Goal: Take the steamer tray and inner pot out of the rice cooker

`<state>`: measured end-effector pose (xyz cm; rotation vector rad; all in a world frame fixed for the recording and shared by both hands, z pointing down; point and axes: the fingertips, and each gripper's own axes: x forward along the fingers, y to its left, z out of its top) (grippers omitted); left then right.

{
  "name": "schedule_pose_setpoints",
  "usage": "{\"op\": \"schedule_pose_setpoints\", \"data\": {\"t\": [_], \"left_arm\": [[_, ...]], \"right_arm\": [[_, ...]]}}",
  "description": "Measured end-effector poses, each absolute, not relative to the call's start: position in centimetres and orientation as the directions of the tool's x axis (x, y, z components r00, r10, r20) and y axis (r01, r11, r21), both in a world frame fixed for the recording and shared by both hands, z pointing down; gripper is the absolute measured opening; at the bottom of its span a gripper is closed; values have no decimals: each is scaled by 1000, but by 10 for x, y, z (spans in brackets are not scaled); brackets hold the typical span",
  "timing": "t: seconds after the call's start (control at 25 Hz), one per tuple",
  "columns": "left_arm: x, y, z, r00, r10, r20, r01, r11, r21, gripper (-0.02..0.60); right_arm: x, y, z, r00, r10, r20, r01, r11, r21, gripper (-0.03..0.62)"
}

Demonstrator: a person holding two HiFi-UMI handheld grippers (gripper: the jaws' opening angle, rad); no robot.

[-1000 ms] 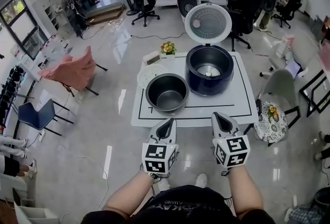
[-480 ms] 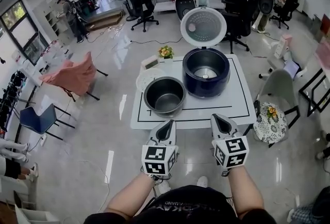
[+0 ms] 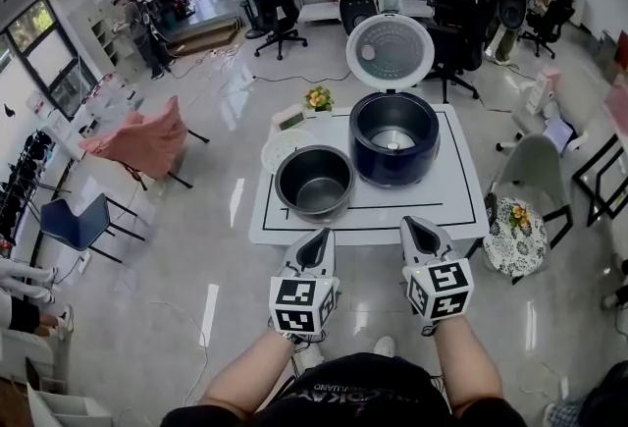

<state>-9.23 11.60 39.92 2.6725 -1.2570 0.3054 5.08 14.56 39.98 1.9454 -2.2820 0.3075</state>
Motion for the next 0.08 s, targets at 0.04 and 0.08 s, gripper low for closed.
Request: {"op": "schedule_pose_setpoints", "data": {"t": [0.04, 0.08], "left_arm": [[-93, 116, 399, 623, -739, 257, -774, -629, 68, 3], [-93, 116, 399, 622, -739, 258, -775, -629, 68, 3]], "right_arm": [[50, 145, 399, -163, -960, 227, -986, 150, -72, 0], [50, 145, 399, -164, -960, 227, -986, 151, -72, 0]]}}
